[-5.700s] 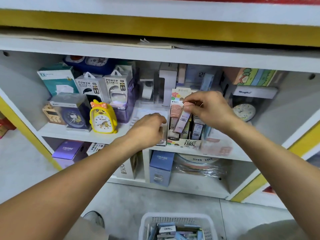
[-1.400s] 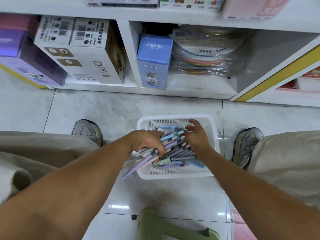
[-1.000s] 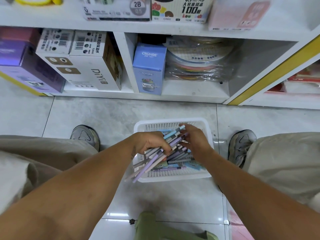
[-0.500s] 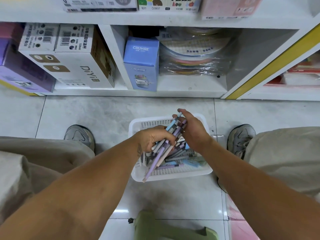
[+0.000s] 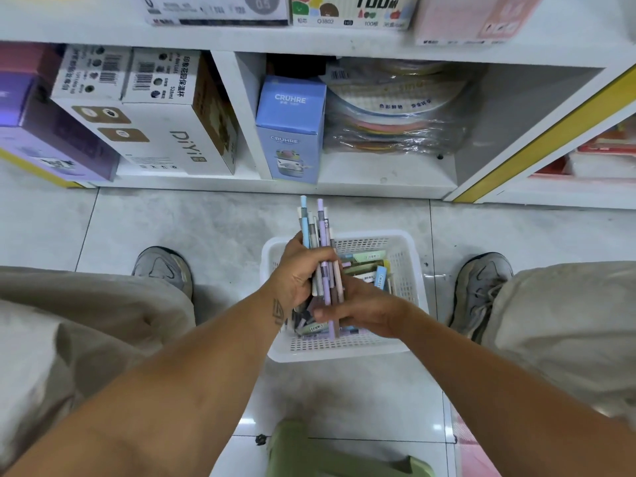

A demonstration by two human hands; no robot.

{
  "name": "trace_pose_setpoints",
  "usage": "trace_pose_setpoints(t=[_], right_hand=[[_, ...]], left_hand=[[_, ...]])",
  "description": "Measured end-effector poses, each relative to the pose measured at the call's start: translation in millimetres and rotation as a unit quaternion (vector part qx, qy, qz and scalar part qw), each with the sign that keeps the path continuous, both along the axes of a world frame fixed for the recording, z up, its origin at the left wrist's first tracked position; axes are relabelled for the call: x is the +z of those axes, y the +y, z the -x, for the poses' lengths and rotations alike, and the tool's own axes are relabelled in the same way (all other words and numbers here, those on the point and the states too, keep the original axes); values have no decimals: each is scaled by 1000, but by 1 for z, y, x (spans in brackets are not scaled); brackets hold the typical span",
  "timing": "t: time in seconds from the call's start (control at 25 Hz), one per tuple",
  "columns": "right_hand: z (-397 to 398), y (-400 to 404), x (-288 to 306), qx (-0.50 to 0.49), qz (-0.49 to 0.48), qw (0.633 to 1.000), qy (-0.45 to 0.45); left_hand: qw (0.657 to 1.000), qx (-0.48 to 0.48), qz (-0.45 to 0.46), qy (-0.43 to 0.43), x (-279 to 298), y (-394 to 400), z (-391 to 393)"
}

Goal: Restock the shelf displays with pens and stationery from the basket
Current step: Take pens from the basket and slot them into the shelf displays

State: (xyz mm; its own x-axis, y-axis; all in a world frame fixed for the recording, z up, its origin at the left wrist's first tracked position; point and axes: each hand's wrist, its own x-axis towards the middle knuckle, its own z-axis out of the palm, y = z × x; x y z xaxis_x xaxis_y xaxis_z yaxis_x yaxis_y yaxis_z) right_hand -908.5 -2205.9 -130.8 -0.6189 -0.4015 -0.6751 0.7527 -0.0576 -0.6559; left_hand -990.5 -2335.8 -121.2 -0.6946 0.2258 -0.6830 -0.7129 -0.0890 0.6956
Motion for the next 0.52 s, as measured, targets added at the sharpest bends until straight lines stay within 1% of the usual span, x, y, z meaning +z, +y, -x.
trace_pose_setpoints(t=[0.08,0.12,0.2,0.24,0.36,0.44,0.52], right_hand=[[-2,-6,-2,11,-59,998,17],[-2,-5,-3,7,-71,997,19],[-5,1,-4,19,-92,995,25],[-7,4,-6,40,-122,991,31],[-17,12,-16,115,-250,960,42],[-23,15,-22,163,-293,941,53],[-23,20,-27,226,-343,908,76]], left_hand=[[999,28,-35,-12,2,-1,-1],[998,38,-48,-18,2,-3,0],[996,55,-60,-28,0,-7,3],[996,67,-58,-32,-1,-9,6],[996,74,-37,-29,-5,-12,11],[997,60,-34,-19,-5,-13,11],[999,46,-24,-6,-6,-14,11]])
